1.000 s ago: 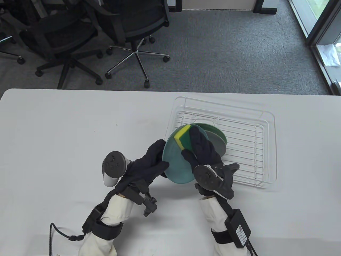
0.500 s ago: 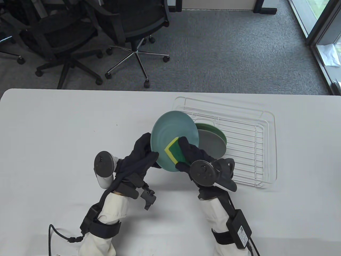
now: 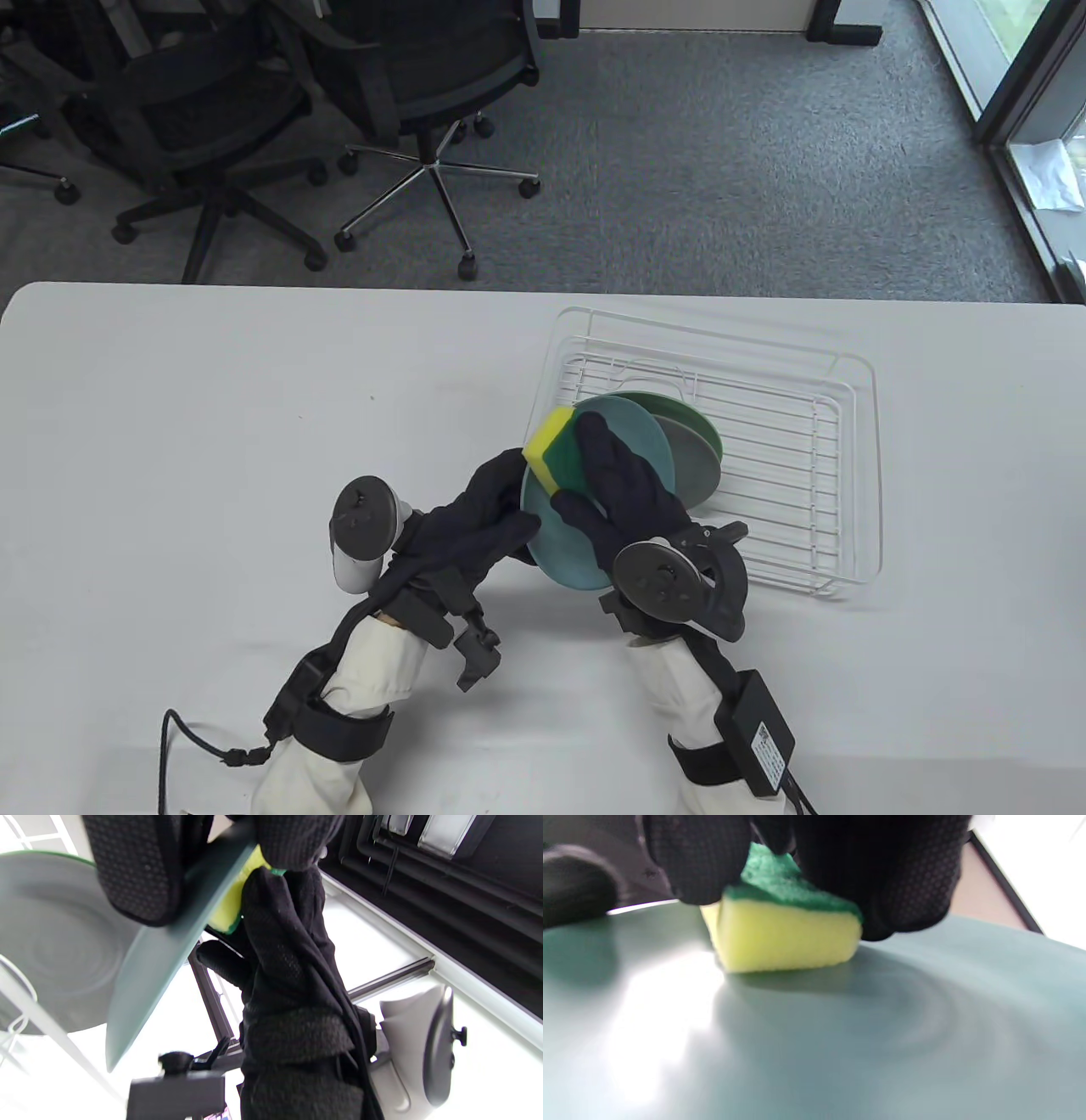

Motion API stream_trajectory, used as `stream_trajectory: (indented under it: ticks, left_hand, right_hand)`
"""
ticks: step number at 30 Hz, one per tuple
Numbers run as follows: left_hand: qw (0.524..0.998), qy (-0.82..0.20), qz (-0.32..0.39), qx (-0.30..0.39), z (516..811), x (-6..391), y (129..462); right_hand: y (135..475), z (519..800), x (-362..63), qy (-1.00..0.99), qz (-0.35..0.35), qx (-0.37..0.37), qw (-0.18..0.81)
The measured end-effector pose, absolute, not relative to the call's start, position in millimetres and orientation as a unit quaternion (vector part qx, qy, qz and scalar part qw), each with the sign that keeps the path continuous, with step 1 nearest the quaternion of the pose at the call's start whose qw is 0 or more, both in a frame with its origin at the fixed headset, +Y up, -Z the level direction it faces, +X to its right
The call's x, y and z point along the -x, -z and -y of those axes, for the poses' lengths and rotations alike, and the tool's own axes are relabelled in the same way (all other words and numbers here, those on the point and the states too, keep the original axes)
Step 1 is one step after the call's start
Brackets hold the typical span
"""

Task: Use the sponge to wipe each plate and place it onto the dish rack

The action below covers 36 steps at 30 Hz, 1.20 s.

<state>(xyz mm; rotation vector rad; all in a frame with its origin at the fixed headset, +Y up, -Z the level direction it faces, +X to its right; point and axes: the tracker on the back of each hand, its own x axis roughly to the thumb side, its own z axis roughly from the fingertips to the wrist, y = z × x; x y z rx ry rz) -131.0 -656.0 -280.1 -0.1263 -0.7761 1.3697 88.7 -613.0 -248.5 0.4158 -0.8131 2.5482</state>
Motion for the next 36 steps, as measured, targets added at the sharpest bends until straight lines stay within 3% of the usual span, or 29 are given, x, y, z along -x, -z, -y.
stream_trajectory:
  ticks: [8, 16, 22, 28, 36]
  left_hand:
    - [0.725, -0.587, 0.357, 0.049, 655, 127, 278]
    - [0.705, -0.631, 0.322, 0.028, 657, 135, 281]
    - [0.699, -0.656, 0.283, -0.015, 658, 147, 284]
    - [0.689, -0.679, 0.253, -0.030, 661, 157, 289]
    - [0.688, -0.670, 0.278, -0.002, 662, 153, 289]
  right_hand:
    - [260, 622, -109, -0.931, 0.280, -0.090, 0.215]
    - [267, 629, -111, -0.952, 0.251, -0.071, 0.159]
    - [267, 626, -102, -0.973, 0.171, -0.106, 0.115]
    - [262, 622, -85, -0.966, 0.110, -0.176, 0.155]
    - [254, 616, -74, -0.943, 0.137, -0.220, 0.207]
